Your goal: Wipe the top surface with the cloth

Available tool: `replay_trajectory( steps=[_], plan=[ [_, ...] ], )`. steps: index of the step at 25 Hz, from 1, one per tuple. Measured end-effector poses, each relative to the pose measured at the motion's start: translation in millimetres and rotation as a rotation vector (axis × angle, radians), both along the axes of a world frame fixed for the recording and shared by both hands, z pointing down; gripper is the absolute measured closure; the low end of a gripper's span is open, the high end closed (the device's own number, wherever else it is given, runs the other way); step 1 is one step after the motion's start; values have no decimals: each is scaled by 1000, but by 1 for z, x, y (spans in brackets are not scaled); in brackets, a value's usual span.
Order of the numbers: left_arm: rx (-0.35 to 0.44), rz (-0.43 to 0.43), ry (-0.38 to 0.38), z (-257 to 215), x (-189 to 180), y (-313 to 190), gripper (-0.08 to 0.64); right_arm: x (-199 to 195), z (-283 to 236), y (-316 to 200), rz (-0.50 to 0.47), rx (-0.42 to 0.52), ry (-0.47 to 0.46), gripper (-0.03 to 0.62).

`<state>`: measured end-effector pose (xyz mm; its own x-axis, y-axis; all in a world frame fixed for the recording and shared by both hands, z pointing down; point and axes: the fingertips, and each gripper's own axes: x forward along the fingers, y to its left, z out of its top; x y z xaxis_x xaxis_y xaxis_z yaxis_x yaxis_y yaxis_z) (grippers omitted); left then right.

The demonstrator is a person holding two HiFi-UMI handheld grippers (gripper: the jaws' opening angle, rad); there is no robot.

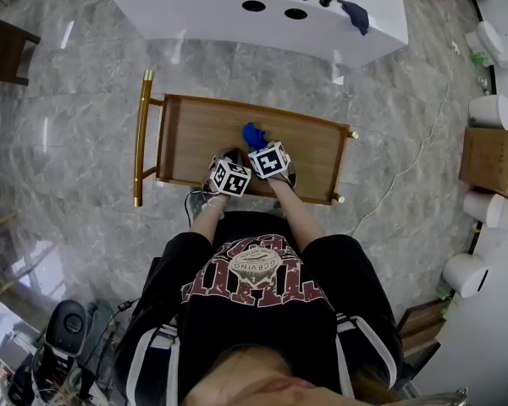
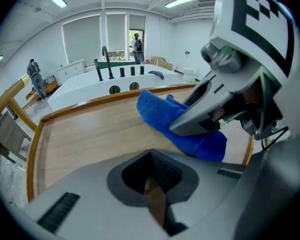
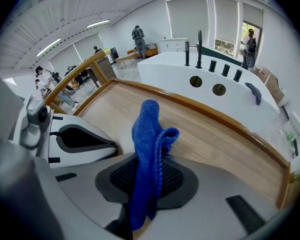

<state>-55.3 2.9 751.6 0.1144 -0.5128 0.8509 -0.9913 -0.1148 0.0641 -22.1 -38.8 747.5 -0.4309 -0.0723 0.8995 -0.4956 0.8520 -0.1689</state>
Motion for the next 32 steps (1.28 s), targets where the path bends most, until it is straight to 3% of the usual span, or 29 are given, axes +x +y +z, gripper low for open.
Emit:
replay_trajectory(
  steps=[7,18,27,32],
  plan=[
    [-7,-13,41,-3,-5,5,512,-14,-3,6,-48,4,-6,505],
    [1,-72,3,-13,-38,9,512,-46,-3,9,-74,-5,-19,505],
    [-59,-114,-53,-5,-88,52,512,-81,-1,20,-111,-6,-16,504],
    [-71,-180,-54,-7,-119,76,512,-110,-3,32,-138,-11,-17,505]
  ],
)
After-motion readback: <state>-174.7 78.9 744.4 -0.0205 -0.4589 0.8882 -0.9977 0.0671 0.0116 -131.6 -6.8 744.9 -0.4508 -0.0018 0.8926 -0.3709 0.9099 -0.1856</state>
